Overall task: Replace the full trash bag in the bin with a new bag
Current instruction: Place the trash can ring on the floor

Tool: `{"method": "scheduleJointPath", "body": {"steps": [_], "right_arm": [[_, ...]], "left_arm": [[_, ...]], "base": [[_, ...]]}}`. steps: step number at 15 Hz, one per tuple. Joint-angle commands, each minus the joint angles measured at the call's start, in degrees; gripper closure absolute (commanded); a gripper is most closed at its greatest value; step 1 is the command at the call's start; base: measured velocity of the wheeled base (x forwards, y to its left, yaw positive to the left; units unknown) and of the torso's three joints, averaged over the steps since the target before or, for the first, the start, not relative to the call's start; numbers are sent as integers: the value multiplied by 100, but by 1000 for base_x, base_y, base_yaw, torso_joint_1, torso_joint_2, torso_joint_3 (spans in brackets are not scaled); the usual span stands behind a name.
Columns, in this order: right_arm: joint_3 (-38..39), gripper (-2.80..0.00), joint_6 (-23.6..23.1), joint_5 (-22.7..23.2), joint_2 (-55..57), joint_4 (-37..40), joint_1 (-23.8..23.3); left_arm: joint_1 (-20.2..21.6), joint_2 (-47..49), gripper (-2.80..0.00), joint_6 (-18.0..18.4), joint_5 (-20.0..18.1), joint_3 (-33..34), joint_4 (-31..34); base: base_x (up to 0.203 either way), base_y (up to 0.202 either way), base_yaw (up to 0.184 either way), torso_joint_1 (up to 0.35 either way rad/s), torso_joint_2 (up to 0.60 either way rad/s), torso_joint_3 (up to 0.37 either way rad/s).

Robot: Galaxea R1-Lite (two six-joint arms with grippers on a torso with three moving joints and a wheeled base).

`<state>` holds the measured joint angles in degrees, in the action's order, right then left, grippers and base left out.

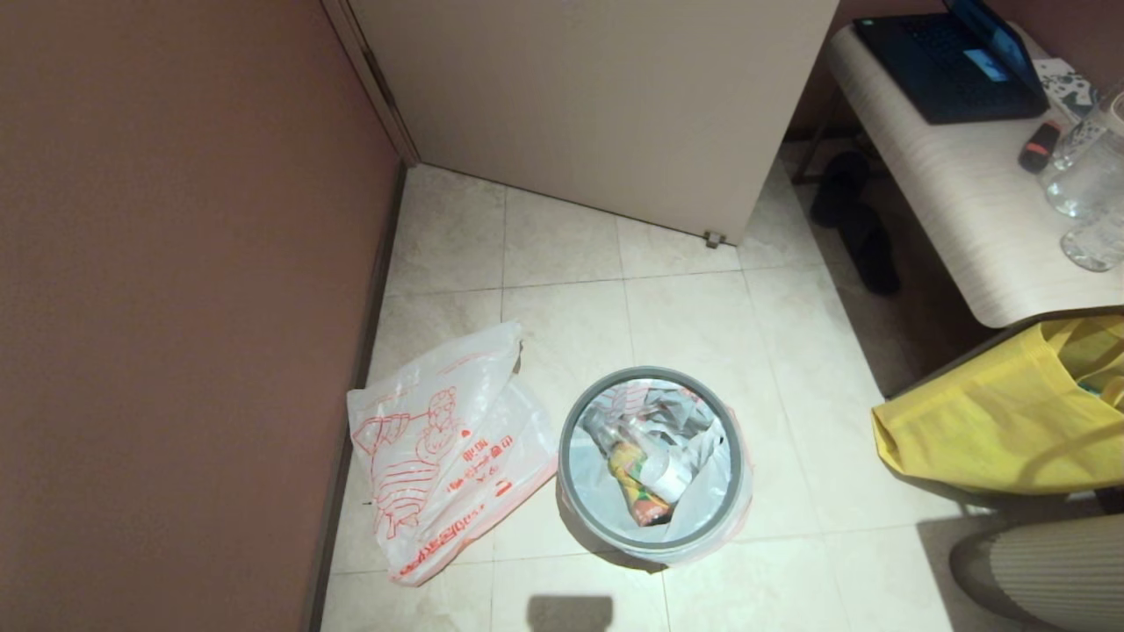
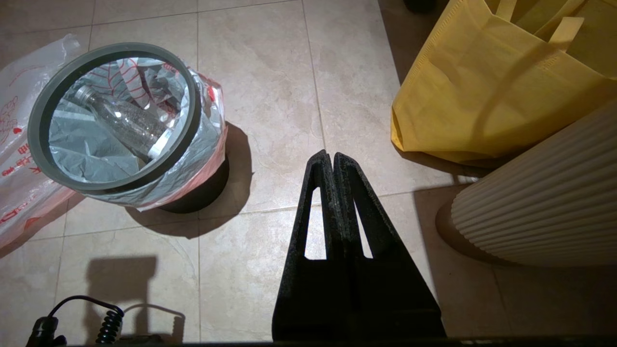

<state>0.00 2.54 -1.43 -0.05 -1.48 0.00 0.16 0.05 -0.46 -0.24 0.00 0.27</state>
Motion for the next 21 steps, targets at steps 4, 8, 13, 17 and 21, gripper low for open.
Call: {"method": "scheduleJointPath", "body": {"steps": [4, 8, 13, 17, 21], "right_arm": [[0, 0, 1, 2, 5, -2, 0], [0, 0, -17, -7, 5, -11, 0], [-333, 0, -148, -15, 32, 64, 0], [-1190, 0, -150, -16, 387, 522, 0], [-2410, 0, -311, -23, 1297, 1058, -15]], "left_arm": [[2, 4, 0, -5, -1, 0, 0], [-7, 4, 0, -5, 5, 0, 0], [2, 4, 0, 2, -2, 0, 0], [2, 4, 0, -3, 1, 0, 0], [2, 4, 0, -1, -2, 0, 0]], "base": [[0, 0, 0, 0, 0, 0], [0, 0, 0, 0, 0, 0], [0, 0, 0, 0, 0, 0], [0, 0, 0, 0, 0, 0], [0, 0, 0, 0, 0, 0]]}}
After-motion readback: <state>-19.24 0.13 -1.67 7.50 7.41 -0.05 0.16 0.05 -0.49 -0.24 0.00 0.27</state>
